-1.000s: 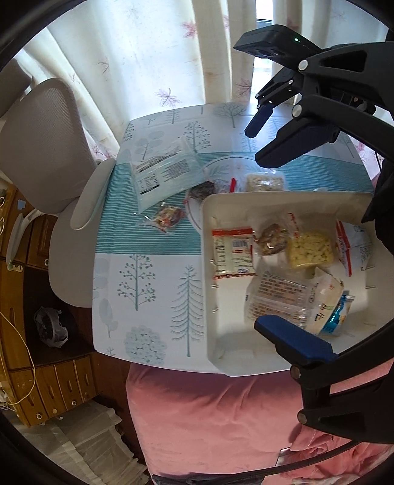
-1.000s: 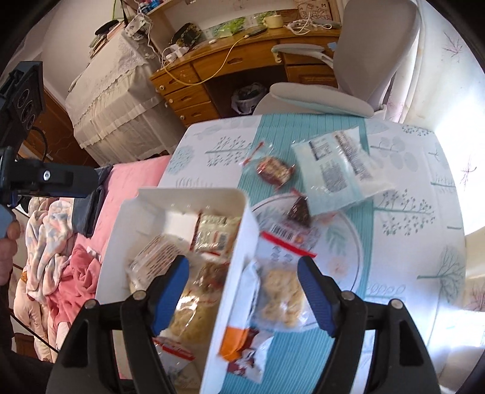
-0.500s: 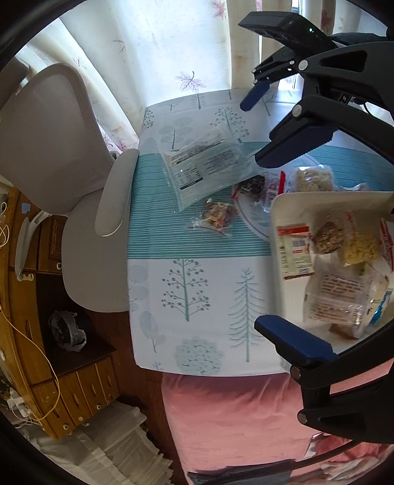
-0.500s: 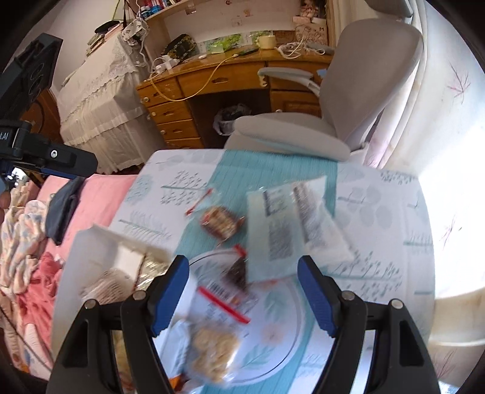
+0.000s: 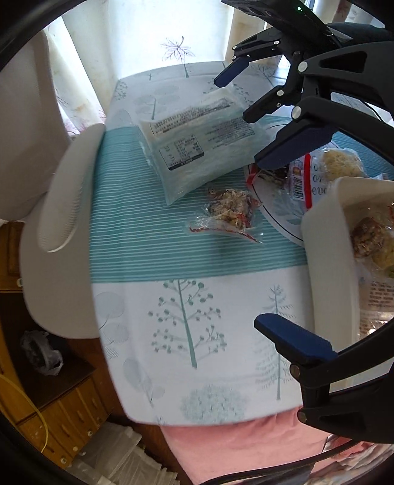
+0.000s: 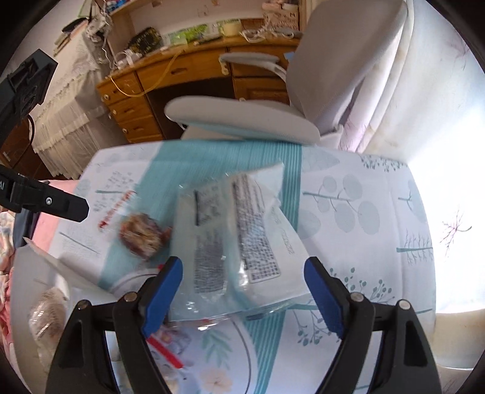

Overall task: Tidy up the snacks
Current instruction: 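Move the left gripper to the small nut bag while the right approaches the clear printed bag, then close the left gripper on the nut bag while the right closes on the clear printed bag, then carry both bags over the tray and open both grippers, then move the right gripper to the clear cracker bag while the left moves to the brown packet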

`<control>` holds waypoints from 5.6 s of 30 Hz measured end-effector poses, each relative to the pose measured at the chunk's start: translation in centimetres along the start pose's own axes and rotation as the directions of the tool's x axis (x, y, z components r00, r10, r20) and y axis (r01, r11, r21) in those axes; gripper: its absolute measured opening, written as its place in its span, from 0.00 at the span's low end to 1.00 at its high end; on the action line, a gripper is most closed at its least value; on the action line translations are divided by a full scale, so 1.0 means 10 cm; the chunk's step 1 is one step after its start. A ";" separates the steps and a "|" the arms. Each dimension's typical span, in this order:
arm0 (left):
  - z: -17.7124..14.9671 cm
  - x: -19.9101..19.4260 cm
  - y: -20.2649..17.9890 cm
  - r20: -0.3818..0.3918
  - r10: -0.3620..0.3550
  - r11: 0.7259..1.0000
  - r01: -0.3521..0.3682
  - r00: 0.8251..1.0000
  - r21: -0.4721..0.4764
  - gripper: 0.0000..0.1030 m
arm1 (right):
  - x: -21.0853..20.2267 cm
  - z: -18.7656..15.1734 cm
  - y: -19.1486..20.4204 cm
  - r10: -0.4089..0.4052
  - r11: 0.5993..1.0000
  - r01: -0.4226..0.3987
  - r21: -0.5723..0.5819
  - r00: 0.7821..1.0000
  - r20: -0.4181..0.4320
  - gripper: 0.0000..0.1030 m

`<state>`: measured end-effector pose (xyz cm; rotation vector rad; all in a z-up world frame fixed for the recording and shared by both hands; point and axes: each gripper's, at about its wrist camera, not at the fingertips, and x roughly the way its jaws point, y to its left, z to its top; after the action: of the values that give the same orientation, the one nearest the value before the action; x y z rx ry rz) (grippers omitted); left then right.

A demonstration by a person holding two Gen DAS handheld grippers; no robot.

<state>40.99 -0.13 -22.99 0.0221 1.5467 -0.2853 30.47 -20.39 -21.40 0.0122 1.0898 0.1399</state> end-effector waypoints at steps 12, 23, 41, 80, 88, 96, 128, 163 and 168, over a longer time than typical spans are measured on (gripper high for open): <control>0.16 0.53 -0.25 -0.114 0.008 0.998 -0.001 0.993 0.065 0.93 | 0.30 -0.02 -0.10 -0.004 1.000 0.004 0.012 1.000 -0.027 0.85; 0.21 0.81 -0.41 -0.137 0.070 0.995 -0.060 0.988 0.075 0.74 | 0.38 -0.04 -0.20 0.089 0.995 -0.088 0.035 0.996 -0.021 0.69; 0.33 0.98 -0.57 -0.104 0.030 0.999 -0.026 0.994 0.039 0.43 | 0.24 -0.13 -0.29 0.154 0.982 -0.150 0.117 0.988 -0.019 0.36; -0.39 -0.83 -0.40 0.076 -0.062 0.998 0.062 0.995 -0.007 0.42 | -0.83 -0.34 -0.41 0.169 0.933 -0.160 0.321 0.986 -0.001 0.09; -0.85 -1.10 -0.33 0.088 -0.059 0.998 0.062 0.994 -0.028 0.42 | -1.28 -0.37 -0.24 0.190 0.931 -0.197 0.308 0.980 0.054 0.09; -1.40 -1.32 -0.12 0.091 -0.063 0.996 0.069 0.994 -0.056 0.42 | -1.66 -0.42 0.11 0.250 0.924 -0.267 0.275 0.964 0.095 0.09; -2.43 -0.71 0.54 -0.085 -0.030 0.999 0.028 0.996 -0.025 0.43 | -1.61 -1.14 1.61 0.418 0.889 -0.398 0.224 0.907 -0.045 0.01; -3.08 -1.00 -0.27 0.231 -0.091 0.980 0.129 0.969 -0.154 0.72 | -1.87 -1.41 0.56 0.283 0.957 -0.272 0.105 0.953 -0.109 0.40; -3.29 -0.99 -0.63 0.283 -0.041 0.960 0.117 0.958 -0.256 0.72 | -1.89 -1.39 0.34 0.324 0.945 -0.328 -0.004 0.934 -0.148 0.42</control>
<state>7.48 1.75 -13.23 -0.2859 1.2981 -0.1313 9.19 -20.08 -10.91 0.1606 1.2262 0.4620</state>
